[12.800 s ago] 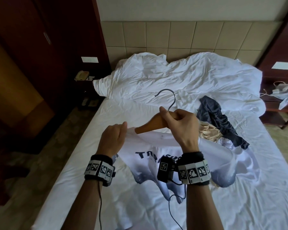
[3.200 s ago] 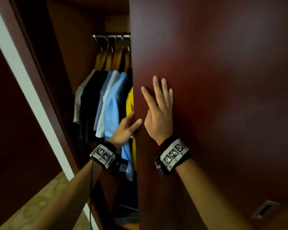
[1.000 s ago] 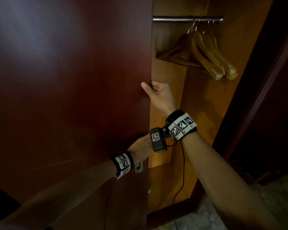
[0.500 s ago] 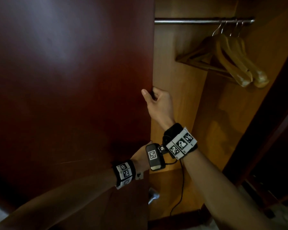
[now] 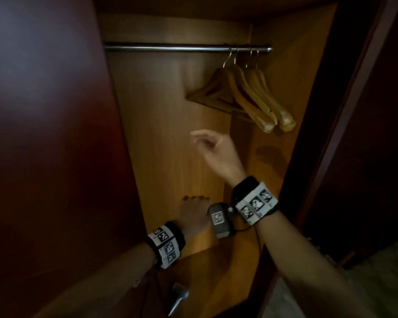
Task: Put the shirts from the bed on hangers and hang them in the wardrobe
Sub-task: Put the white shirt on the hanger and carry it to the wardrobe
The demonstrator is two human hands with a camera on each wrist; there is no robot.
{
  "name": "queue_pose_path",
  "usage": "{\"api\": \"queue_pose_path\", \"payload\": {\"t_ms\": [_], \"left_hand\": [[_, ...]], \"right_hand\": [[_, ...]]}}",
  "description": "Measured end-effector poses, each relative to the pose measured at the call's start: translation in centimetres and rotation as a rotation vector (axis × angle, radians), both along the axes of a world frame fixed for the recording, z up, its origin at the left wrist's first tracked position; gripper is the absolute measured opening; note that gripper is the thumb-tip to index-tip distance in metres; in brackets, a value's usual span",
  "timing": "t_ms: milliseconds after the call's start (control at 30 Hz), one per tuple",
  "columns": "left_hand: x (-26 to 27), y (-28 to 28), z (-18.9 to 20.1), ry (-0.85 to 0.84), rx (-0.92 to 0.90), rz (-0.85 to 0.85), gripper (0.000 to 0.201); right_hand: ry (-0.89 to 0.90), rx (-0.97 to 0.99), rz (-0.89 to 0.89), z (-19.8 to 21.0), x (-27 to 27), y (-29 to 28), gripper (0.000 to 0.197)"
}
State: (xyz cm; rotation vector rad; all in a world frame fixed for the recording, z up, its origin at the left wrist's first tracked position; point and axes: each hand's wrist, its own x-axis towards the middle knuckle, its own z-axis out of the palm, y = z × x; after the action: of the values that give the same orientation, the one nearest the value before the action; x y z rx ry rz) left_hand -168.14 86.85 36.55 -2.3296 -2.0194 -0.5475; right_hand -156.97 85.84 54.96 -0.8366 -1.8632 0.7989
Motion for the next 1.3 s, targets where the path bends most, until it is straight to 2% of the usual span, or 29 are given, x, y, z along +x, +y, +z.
{"api": "queue_pose_path", "payload": {"t_ms": [133,200,300,400,567,700,800,867,933,1100,1200,1300], "left_hand": [[3.3,1.5,6.8,-0.329,0.055,-0.096,0.021],[4.4,3.6,9.4,-0.484,0.097,-0.109,0.021],[4.9,7.9,11.8,-0.648,0.12,-0.09,0.025],[4.9,12.3,13.6,-0.773,0.162,-0.081,0.026],[3.8,18.9,14.5,-0.843,0.136,-0.043,0.03],[3.3,22.5,15.7,-0.907,0.174,-0.03,0.025],[3.4,24.4,16.7,-0.959,0.146,-0.057,0.033],[3.6,25.1,17.1,-0.998,0.124,-0.058,0.039],[3.9,25.4,17.4,-1.015,0.122,-0.05,0.035],[4.9,24.3,19.5,-0.967,0.207,-0.015,0.023],[5.2,22.6,20.6,-0.937,0.281,0.026,0.022],[5.9,20.4,21.2,-0.819,0.405,0.07,0.015]], "right_hand": [[-0.211,0.179,-0.392,2.9,7.3,6.9,0.03],[-0.341,0.194,-0.496,4.1,9.6,9.9,0.039],[-0.531,0.16,-0.546,5.2,11.1,13.7,0.053],[-0.673,0.152,-0.579,5.4,10.7,16.5,0.058],[-0.83,0.21,-0.622,4.6,8.7,20.8,0.065],[-0.726,0.12,-0.572,5.3,7.3,23.2,0.06],[-0.646,0.142,-0.566,5.1,7.0,24.0,0.042],[-0.619,0.155,-0.567,4.9,7.2,24.1,0.039],[-0.599,0.172,-0.564,5.1,7.6,24.0,0.039],[-0.44,0.201,-0.496,6.8,8.8,23.0,0.03],[-0.345,0.141,-0.414,7.5,10.6,21.4,0.021],[-0.267,0.108,-0.358,7.0,13.4,19.5,0.013]]}}
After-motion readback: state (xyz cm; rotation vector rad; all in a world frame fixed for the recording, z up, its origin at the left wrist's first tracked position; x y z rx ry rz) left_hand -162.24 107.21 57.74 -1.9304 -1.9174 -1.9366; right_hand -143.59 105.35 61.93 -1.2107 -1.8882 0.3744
